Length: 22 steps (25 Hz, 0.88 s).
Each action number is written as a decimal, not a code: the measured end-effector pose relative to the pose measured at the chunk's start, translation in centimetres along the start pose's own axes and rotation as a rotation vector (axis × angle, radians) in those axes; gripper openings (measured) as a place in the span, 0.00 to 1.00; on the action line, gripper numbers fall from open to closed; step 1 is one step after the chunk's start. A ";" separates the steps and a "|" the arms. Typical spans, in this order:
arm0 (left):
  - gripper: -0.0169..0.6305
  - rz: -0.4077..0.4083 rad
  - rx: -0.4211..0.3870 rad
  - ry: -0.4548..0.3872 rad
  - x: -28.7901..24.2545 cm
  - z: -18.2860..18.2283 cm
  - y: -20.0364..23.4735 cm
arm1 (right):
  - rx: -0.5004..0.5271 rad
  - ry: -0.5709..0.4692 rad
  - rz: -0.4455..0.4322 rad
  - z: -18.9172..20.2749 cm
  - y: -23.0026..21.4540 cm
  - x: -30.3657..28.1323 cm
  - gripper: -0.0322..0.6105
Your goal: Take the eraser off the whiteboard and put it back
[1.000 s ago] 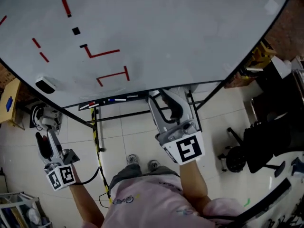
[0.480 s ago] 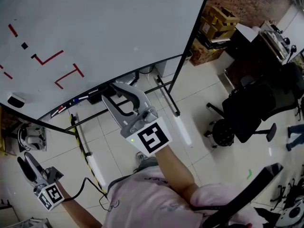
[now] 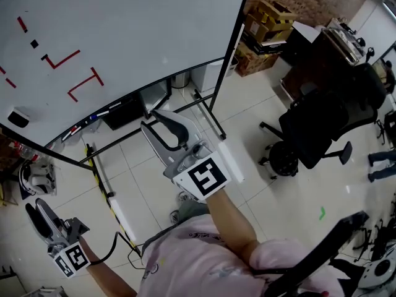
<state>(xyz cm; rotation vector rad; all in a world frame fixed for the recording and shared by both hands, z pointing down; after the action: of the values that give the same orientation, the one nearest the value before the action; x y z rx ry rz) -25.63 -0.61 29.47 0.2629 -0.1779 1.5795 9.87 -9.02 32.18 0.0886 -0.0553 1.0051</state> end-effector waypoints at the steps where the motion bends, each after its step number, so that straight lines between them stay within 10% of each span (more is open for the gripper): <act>1: 0.43 0.004 0.002 -0.006 0.6 -0.5 -0.4 | 0.003 -0.007 -0.002 -0.2 0.0 0.5 0.19; 15: 0.43 0.012 -0.025 -0.048 9.0 -5.2 -11.0 | -0.007 0.018 0.042 -0.1 -4.2 10.2 0.09; 22: 0.43 0.002 -0.035 -0.044 14.0 -5.9 -15.2 | -0.001 0.017 0.033 0.6 -5.7 15.7 0.27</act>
<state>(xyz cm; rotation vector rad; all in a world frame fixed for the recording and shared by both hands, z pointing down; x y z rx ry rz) -10.99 14.90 26.92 0.2702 -0.2395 1.5721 23.03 1.08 33.88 0.0783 -0.0416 1.0388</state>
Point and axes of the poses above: the fingertips, and each gripper's own axes: x backward along the fingers, y to its left, z out of its underside, the point moved 1 cm from there along x, backward along the fingers, and after that the axes turned 9 degrees about y, right-handed, at the moved point
